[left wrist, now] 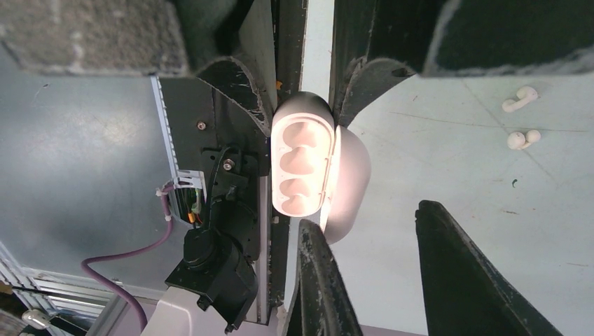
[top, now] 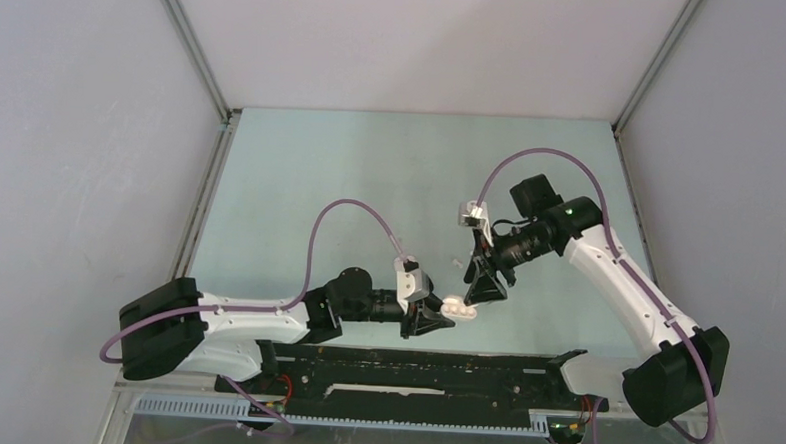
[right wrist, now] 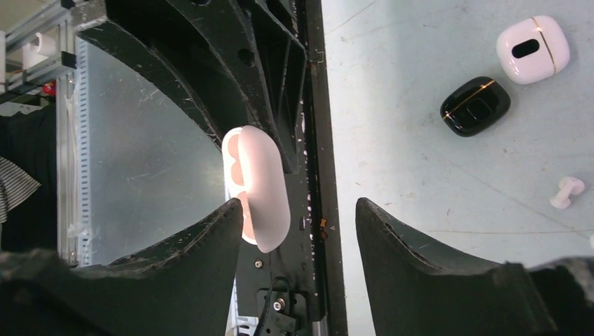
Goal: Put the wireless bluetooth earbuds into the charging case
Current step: Open the charging case, then pick up the earbud from the center of the board.
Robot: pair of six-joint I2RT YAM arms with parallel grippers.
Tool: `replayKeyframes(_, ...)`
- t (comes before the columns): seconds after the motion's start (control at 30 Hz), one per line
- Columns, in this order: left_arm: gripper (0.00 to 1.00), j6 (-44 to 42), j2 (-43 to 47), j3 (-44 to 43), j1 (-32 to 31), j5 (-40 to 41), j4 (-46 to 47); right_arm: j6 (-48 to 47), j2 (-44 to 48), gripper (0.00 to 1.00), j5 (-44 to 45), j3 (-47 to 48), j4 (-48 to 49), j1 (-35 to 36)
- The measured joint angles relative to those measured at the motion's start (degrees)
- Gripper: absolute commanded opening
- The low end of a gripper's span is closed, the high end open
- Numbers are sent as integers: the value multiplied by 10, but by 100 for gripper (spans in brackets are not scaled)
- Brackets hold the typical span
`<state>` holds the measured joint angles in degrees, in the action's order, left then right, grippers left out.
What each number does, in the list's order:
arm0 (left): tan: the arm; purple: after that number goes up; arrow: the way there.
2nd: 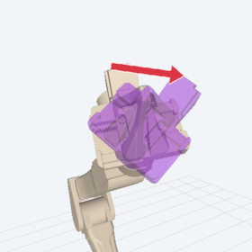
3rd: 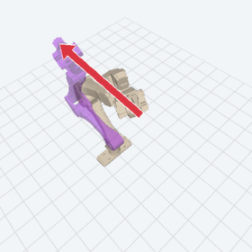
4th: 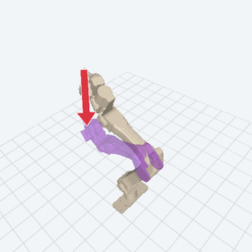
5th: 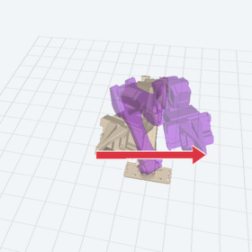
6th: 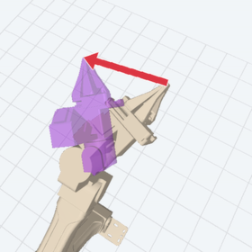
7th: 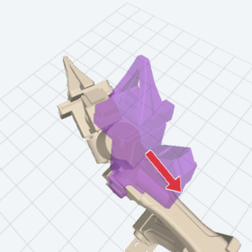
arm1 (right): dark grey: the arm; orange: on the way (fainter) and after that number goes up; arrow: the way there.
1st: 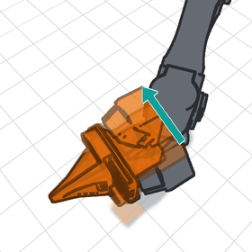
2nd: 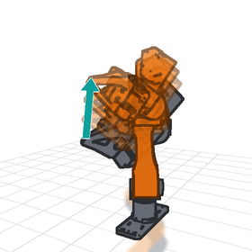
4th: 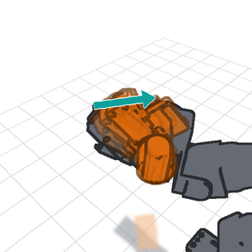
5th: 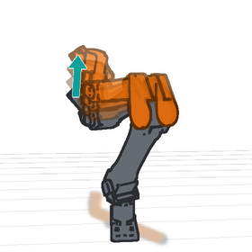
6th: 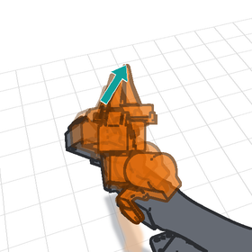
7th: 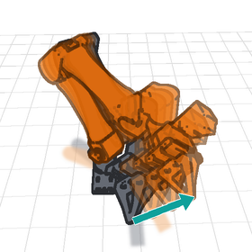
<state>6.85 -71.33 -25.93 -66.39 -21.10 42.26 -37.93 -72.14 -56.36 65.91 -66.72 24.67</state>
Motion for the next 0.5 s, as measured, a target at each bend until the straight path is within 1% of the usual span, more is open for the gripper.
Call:
replayKeyframes(0.17,0,2,0,0,0,7,0,-18,1,63,-19,21,-31,-7)
replayKeyframes(0.3,0,7,0,0,0,15,3,-45,8,61,-31,66,-63,-36)
replayKeyframes(0.33,0,8,0,0,0,17,3,-54,10,58,-32,75,-68,-49)
replayKeyframes(0.4,0,12,0,0,0,24,4,-67,12,49,-30,83,-72,-79)
replayKeyframes(0.5,0,19,12,3,0,40,2,-54,0,40,1,83,-52,-113)
